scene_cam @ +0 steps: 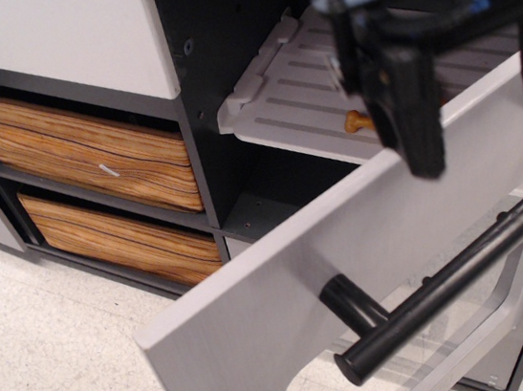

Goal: Close oven

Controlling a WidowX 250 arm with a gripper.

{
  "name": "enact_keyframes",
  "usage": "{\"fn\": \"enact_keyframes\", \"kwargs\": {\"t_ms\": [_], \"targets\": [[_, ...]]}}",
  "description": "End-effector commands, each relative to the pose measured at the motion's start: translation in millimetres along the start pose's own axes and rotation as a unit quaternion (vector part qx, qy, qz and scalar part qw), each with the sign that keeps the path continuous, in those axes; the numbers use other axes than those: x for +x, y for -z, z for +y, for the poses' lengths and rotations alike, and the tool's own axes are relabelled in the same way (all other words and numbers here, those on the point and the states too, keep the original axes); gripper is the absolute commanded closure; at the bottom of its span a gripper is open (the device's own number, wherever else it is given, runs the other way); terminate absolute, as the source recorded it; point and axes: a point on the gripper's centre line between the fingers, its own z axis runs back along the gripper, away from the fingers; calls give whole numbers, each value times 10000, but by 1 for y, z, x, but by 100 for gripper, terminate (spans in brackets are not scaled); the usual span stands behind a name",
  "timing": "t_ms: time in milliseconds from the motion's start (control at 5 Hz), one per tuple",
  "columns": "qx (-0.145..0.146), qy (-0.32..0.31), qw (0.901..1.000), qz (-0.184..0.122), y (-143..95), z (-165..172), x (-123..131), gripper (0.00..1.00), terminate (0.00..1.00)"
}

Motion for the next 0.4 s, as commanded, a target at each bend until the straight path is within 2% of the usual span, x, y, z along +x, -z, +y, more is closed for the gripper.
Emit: {"fn": "enact_keyframes", "kwargs": {"t_ms": [0,200], "targets": [[-43,-2,9991,-423,33,8,11,0,0],[-215,-285,9957,-858,24,13,37,0,0]]}}
